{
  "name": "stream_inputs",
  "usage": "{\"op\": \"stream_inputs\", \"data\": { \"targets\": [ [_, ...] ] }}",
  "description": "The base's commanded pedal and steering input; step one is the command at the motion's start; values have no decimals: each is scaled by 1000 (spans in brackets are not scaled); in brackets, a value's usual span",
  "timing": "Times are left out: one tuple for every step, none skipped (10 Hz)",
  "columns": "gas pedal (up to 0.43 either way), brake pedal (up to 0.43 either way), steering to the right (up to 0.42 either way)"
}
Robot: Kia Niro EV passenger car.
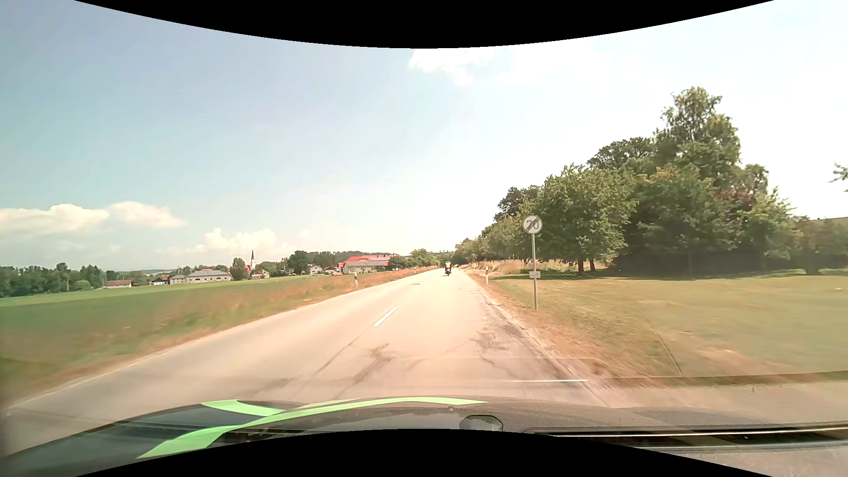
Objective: Follow the waypoints while adhering to traffic rules and regulations
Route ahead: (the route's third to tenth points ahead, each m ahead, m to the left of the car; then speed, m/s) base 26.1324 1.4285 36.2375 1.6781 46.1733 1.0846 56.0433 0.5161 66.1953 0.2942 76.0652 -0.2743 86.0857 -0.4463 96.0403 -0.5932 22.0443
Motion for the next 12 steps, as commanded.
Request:
{"op": "stream_inputs", "data": {
  "targets": [
    [197, 0, 0],
    [197, 0, 0],
    [197, 0, 0],
    [197, 0, 0],
    [189, 0, 0],
    [189, 0, 2],
    [189, 0, 2],
    [189, 0, 2],
    [189, 0, 2],
    [169, 0, 2],
    [157, 0, 3],
    [157, 0, 2]
  ]
}}
